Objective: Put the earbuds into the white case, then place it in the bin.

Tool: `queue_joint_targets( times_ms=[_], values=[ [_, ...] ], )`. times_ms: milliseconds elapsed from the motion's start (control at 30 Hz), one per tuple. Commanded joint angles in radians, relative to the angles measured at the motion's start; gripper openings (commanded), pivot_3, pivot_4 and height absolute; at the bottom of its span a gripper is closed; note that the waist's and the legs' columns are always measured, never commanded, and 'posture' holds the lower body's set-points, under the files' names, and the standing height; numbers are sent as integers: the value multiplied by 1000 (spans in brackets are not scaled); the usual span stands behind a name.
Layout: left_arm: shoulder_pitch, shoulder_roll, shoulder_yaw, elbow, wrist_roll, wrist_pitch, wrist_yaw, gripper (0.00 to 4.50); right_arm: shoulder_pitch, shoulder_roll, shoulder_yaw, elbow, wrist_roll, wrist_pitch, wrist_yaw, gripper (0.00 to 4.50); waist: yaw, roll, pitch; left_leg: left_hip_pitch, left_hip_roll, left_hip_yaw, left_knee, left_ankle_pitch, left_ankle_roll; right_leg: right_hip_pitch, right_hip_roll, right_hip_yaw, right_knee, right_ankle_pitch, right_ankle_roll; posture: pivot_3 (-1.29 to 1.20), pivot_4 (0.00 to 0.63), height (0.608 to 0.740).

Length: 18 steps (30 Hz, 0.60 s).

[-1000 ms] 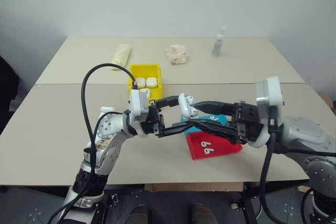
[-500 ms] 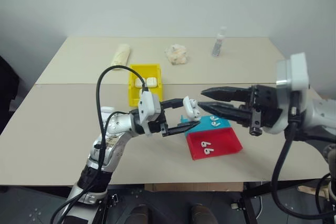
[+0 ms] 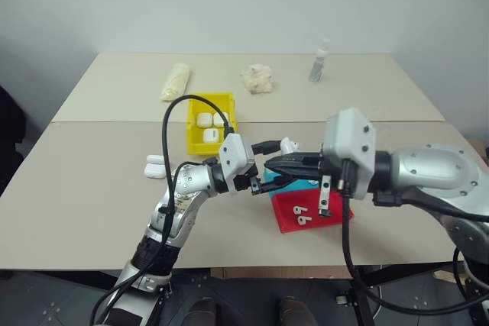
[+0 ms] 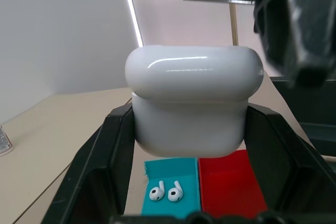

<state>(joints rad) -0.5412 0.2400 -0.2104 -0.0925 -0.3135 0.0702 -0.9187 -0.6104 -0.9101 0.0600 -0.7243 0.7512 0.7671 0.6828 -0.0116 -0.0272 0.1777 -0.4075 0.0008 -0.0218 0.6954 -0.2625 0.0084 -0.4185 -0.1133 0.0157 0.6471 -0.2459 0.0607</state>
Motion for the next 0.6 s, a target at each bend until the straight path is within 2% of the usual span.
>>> queue_joint_targets(
  times_ms=[33,267,433,600],
  values=[
    [-11,3,20,-38,-22,-25,-5,2792,4,-8,-12,-12,-58,-28,7,61,0,0,0,0,0,0,0,0,0,0,0,0,0,0,0,0,150,740],
    [4,10,32,-53,-28,-31,0,2792,37,-34,-77,14,-87,-46,51,61,0,0,0,0,0,0,0,0,0,0,0,0,0,0,0,0,150,740],
    [19,13,47,-64,-35,-31,7,2792,35,-12,-122,-2,-54,-39,55,61,0,0,0,0,0,0,0,0,0,0,0,0,0,0,0,0,150,740],
    [40,19,76,-84,-33,-7,47,2792,63,74,-251,-31,104,-43,22,61,0,0,0,0,0,0,0,0,0,0,0,0,0,0,0,0,150,740]
  ],
)
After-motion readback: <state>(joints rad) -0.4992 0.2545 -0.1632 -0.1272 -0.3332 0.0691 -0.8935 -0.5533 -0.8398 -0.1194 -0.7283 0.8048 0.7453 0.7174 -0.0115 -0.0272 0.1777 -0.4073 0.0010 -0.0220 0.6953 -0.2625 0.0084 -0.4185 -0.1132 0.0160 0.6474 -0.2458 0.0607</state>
